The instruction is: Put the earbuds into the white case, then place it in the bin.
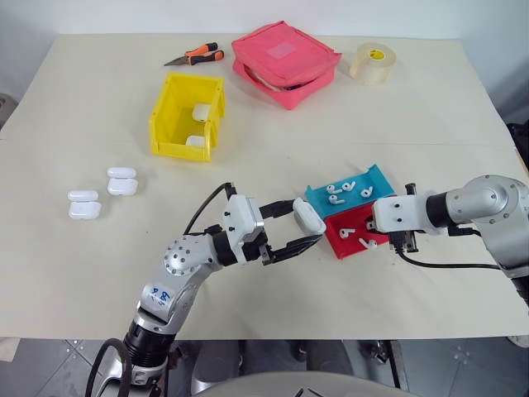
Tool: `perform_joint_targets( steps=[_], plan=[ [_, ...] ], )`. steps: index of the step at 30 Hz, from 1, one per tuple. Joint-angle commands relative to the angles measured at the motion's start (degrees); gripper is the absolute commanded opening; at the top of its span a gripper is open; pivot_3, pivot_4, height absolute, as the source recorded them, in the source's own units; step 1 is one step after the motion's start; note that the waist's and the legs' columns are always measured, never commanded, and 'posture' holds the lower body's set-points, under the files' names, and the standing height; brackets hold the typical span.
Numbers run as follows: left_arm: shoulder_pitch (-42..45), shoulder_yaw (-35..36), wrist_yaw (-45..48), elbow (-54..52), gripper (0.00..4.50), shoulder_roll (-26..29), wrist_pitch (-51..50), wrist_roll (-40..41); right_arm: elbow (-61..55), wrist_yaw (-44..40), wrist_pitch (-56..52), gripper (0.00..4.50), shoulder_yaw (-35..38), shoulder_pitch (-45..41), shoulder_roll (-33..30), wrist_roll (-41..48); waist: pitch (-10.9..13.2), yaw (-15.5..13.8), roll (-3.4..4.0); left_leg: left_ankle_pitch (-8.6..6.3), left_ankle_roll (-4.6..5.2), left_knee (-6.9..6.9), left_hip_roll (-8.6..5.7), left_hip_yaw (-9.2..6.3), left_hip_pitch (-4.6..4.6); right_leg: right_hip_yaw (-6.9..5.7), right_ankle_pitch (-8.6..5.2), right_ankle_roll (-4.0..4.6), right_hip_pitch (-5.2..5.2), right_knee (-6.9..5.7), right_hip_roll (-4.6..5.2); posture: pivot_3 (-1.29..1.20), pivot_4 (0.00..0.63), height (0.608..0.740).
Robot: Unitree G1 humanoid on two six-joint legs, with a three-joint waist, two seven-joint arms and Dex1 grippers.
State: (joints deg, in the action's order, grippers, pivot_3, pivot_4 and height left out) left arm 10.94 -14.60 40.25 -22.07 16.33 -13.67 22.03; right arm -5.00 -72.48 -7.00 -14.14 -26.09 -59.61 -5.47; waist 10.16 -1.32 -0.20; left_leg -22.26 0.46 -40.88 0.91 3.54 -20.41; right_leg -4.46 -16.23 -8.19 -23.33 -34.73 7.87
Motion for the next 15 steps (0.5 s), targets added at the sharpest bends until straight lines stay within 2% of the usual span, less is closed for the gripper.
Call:
perform_joint_targets(
  steps=[1,4,8,15],
  plan=[
    [0.9,0.1,0.3,-1.6,2.78,-0.3,0.6,0.3,-0.9,0.5,-2.1,0.46,2.1,-0.2,0.9,1.6,0.0,0.0,0.00,0.00,0.00,0.00,0.00,0.00,0.00,0.00,0.00,0.00,0.00,0.00,0.00,0.00,0.150,0.740],
    [1.5,0.0,0.6,-0.6,2.78,-0.5,0.7,0.3,-3.6,1.2,-7.8,0.46,5.3,-0.1,2.3,5.7,0.0,0.0,0.00,0.00,0.00,0.00,0.00,0.00,0.00,0.00,0.00,0.00,0.00,-0.01,0.00,0.00,0.150,0.740],
    [3.0,0.1,1.9,1.6,2.78,-0.9,1.1,0.7,-9.1,3.7,-17.1,0.46,12.8,1.7,5.9,15.5,0.0,-0.1,0.00,0.00,0.00,-0.02,0.00,-0.02,-0.02,-0.01,0.00,0.00,-0.01,-0.02,0.00,0.00,0.150,0.740],
    [6.9,1.3,6.7,6.2,2.78,-0.7,1.7,2.1,-19.8,10.1,-29.2,0.46,27.2,9.9,9.2,28.4,0.0,-0.2,0.00,-0.01,0.01,-0.07,-0.04,-0.13,-0.15,-0.12,0.02,-0.01,-0.01,0.00,0.03,0.00,0.150,0.740]
  ],
)
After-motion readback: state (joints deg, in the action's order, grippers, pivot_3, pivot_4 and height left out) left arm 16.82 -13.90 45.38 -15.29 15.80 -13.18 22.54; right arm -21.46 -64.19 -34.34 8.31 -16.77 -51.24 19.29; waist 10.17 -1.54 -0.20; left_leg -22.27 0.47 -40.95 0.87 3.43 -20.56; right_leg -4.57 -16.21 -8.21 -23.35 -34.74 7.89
